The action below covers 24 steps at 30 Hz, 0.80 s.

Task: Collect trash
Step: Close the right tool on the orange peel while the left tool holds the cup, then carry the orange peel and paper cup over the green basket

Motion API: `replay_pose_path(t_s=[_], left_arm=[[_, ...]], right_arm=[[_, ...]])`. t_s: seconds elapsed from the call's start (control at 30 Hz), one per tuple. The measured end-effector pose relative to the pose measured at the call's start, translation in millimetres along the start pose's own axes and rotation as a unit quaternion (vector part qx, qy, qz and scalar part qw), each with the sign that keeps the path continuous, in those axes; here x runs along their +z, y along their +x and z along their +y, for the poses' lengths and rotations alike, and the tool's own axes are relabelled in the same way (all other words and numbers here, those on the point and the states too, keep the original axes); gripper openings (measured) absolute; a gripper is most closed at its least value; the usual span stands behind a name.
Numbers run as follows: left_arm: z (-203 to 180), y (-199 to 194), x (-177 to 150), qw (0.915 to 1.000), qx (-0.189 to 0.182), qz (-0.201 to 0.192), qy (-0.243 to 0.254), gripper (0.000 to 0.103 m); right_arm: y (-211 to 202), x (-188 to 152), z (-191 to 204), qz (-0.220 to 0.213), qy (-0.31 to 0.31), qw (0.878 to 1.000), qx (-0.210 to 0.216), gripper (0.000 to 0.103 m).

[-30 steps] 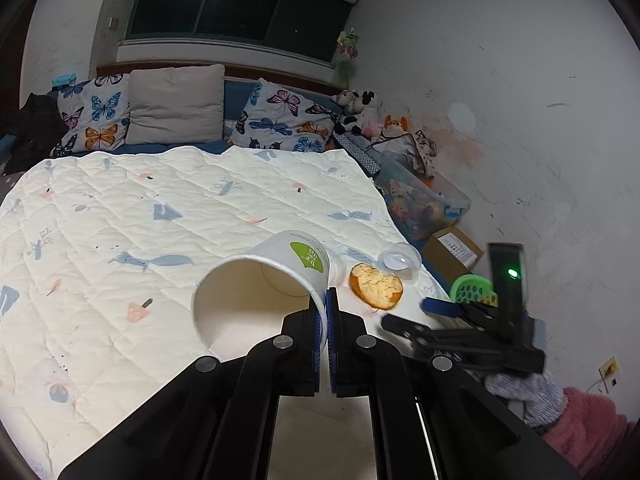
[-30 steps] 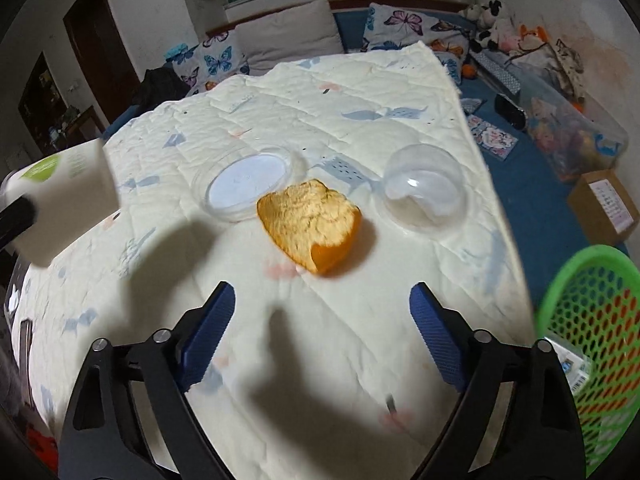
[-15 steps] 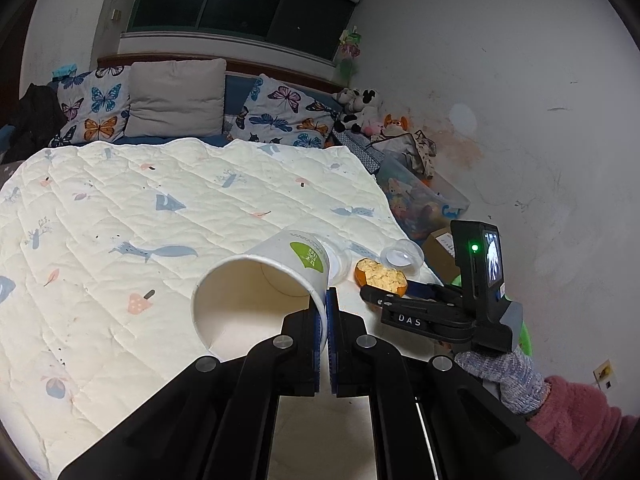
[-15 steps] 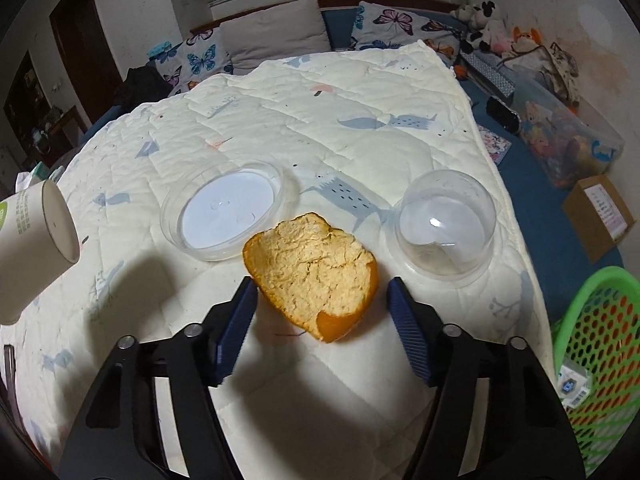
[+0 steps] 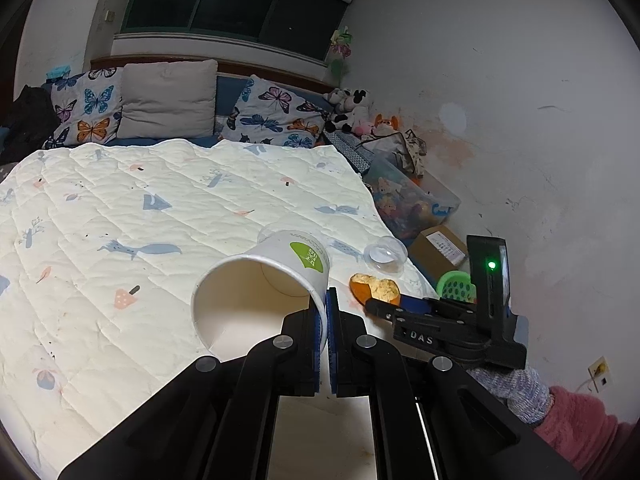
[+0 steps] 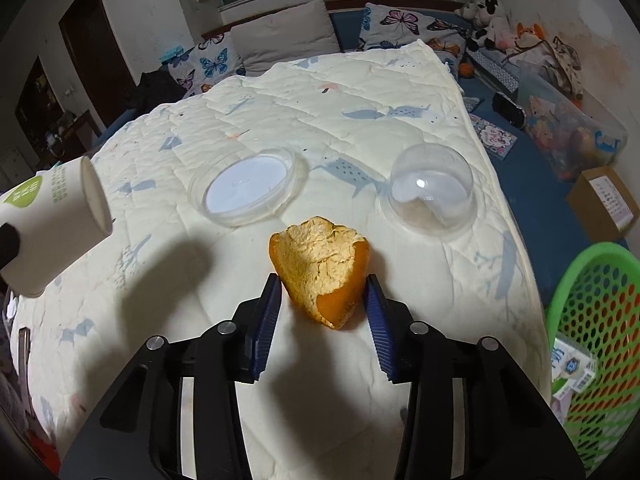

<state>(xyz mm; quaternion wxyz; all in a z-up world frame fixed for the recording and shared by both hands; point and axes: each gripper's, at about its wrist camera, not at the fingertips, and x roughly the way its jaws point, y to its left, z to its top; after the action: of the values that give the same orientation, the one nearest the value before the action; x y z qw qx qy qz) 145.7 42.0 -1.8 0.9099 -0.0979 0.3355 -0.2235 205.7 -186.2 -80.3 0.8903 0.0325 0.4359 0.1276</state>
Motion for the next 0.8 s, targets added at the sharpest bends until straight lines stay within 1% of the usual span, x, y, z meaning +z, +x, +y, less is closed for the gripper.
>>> replay_pose_path(t_s=[0.2, 0.43, 0.8], left_arm=[[-14, 1, 0, 0.9999, -0.011, 0.000, 0.007, 0.003], [-37, 8, -4, 0.9993, -0.029, 0.006, 0.023, 0.003], [-73, 24, -5, 0.9971, -0.058, 0.019, 0.046, 0.003]], right_arm=[[-20, -18, -2, -0.004, 0.007, 1.000, 0.009, 0.039], [-47, -43, -15, -0.013, 0.020, 1.000, 0.011, 0.037], [-87, -70, -46, -0.033, 0.052, 0.998, -0.003, 0.036]])
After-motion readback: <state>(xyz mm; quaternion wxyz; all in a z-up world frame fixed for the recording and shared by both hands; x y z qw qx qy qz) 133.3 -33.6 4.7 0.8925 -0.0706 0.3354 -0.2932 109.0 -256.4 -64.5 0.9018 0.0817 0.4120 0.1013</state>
